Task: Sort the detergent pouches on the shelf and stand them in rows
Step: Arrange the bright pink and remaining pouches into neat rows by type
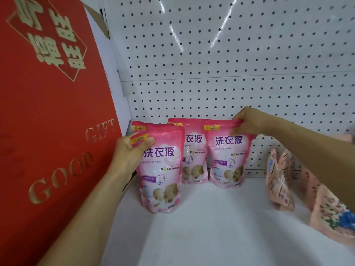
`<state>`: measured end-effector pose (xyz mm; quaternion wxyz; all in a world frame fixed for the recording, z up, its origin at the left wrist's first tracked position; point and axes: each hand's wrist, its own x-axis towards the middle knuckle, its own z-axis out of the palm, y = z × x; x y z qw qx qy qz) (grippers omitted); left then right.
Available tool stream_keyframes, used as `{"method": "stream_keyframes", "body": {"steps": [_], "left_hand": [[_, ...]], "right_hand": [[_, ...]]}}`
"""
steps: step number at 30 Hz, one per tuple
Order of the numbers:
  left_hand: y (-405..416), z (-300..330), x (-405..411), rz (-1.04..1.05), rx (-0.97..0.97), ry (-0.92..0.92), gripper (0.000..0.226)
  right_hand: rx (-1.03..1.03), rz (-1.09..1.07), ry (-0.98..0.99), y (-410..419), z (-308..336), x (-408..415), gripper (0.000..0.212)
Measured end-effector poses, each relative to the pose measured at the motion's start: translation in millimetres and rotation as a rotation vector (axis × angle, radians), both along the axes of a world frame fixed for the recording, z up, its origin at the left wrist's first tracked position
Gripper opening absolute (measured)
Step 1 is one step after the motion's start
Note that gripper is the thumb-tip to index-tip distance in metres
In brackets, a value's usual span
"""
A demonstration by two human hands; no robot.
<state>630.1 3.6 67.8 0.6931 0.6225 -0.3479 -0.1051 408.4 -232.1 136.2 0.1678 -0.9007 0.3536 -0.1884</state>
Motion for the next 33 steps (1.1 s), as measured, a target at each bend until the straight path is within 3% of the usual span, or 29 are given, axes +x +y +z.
{"method": "stream_keyframes", "body": {"steps": [5,11,14,16,19,21,24,26,29,31,33], "left_hand": [[-15,5,20,0.076,-0.003,-0.028,0.009],[-26,-1,31,0.072,0.025,-0.01,0.013],[-28,1,27,0.11,0.01,-0.057,0.026],[-27,6,17,0.18,0.025,-0.232,0.044],[-19,16,-5,0.438,0.072,-0.801,0.064],[-16,22,-32,0.528,-0.002,-1.055,0.063],[-24,17,-91,0.166,-0.036,-0.919,0.052],[-35,2,-131,-0.155,0.069,-0.779,0.052],[-63,-29,-165,-0.512,0.282,-0.52,0.069],[-83,-48,-178,-0.606,0.333,-0.381,0.078],[-98,-60,-188,-0.592,0.36,-0.318,0.063]], "right_hand": [[-0.011,-0.014,-0.007,0,-2,8,0.015],[-0.177,-0.11,0.062,8,-4,5,0.02],[-0.21,-0.132,0.078,18,-5,2,0.016],[-0.249,-0.135,0.07,26,-6,-3,0.02],[-0.354,-0.147,0.042,41,-6,-18,0.057],[-0.368,-0.128,-0.033,56,-3,-36,0.055],[-0.354,-0.117,-0.198,76,-5,-71,0.036],[-0.351,-0.173,-0.342,90,-13,-96,0.029],[-0.381,-0.278,-0.464,103,-31,-132,0.026],[-0.423,-0.359,-0.457,104,-44,-158,0.028],[-0.44,-0.422,-0.399,104,-53,-180,0.031]]}}
